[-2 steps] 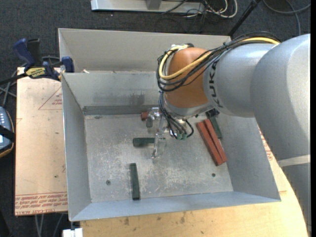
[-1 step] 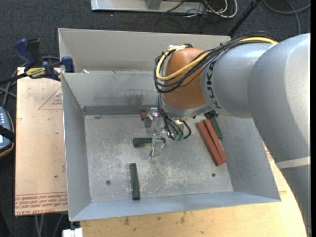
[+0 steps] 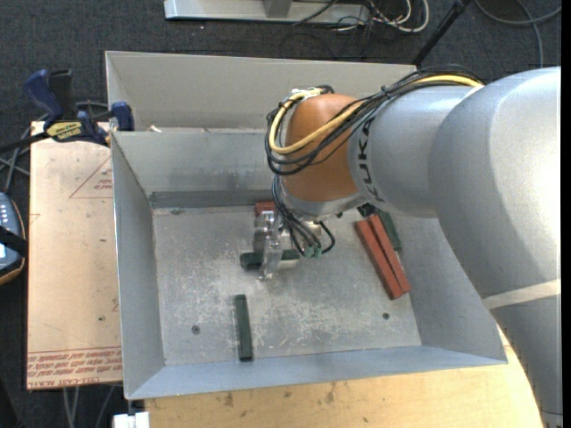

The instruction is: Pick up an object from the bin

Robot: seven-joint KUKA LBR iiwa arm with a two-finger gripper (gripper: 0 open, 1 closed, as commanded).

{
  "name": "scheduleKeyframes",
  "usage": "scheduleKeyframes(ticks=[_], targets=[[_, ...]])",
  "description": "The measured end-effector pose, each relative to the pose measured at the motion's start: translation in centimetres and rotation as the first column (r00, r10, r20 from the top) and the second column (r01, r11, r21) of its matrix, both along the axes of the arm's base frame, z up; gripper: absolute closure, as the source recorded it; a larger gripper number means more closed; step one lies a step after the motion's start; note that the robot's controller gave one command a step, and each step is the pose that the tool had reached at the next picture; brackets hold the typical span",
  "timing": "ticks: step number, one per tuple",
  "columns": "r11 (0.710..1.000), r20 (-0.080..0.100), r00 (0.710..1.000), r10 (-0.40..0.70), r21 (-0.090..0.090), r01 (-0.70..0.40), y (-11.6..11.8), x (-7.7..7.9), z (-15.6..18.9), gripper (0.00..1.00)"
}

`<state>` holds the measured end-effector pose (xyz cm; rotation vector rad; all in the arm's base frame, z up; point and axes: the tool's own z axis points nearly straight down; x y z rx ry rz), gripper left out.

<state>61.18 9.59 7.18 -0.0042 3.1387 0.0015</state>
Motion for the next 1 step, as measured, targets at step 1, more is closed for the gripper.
scheduleKeyframes(ticks=[1], targets=[[1.000,0.000,1.000,0.000,0.000,0.000,0.00,0.00,0.00,1.00]])
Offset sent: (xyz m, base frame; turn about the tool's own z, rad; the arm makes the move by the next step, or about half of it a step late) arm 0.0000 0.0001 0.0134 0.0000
